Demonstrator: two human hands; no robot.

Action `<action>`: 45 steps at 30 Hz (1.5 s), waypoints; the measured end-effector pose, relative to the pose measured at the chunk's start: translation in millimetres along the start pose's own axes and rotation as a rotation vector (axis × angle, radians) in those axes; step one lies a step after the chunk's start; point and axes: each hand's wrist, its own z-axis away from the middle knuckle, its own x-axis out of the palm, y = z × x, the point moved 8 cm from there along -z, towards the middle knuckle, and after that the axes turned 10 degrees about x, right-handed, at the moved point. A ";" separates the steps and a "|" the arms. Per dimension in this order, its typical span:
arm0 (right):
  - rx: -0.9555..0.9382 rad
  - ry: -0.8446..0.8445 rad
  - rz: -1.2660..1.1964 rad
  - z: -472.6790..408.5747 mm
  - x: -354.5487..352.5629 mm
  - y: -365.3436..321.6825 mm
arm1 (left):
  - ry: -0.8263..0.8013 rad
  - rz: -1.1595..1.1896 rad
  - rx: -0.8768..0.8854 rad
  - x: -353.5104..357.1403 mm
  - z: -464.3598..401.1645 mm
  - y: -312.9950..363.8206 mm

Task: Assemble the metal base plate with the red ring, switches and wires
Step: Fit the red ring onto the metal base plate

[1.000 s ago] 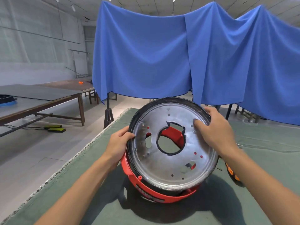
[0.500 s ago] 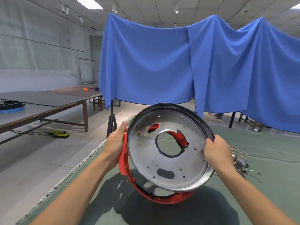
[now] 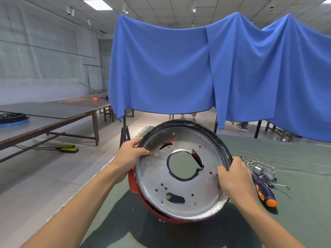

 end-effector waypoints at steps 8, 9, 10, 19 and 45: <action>-0.119 -0.043 -0.322 -26.8 -32.6 -32.8 | -0.101 0.000 0.117 11.6 -4.2 27.8; -0.140 -0.040 -0.360 -26.7 -33.7 -35.0 | -0.113 0.016 0.136 13.6 -3.0 32.1; -0.147 -0.029 -0.381 -26.3 -33.8 -33.4 | -0.124 0.040 0.150 15.9 -2.0 35.8; -0.136 -0.053 -0.480 -19.8 -10.7 -16.2 | -0.194 0.238 0.176 20.4 7.3 40.5; -0.210 0.100 -0.318 -26.4 -29.9 -17.8 | -0.264 0.240 -0.027 30.4 19.7 25.4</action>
